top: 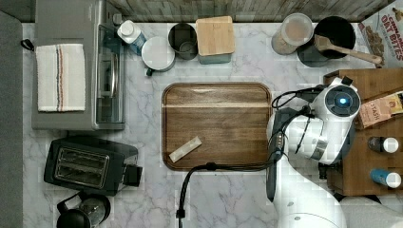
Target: Close the drawer.
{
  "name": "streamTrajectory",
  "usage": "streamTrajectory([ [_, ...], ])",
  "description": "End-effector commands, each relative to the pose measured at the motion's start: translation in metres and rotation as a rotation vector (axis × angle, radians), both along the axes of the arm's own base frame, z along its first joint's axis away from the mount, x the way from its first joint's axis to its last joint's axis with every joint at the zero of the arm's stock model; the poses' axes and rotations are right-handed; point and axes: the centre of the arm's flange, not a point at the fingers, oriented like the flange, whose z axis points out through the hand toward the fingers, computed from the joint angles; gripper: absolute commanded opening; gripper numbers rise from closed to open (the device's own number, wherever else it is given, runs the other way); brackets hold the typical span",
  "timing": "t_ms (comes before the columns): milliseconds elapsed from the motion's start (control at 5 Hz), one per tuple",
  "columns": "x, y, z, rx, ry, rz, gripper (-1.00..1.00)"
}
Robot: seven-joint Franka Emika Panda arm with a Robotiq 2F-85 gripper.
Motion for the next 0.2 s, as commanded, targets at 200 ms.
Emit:
streamTrajectory([
  [200,-0.0661,-0.1739,0.1401,-0.220,-0.228,-0.246,-1.00],
])
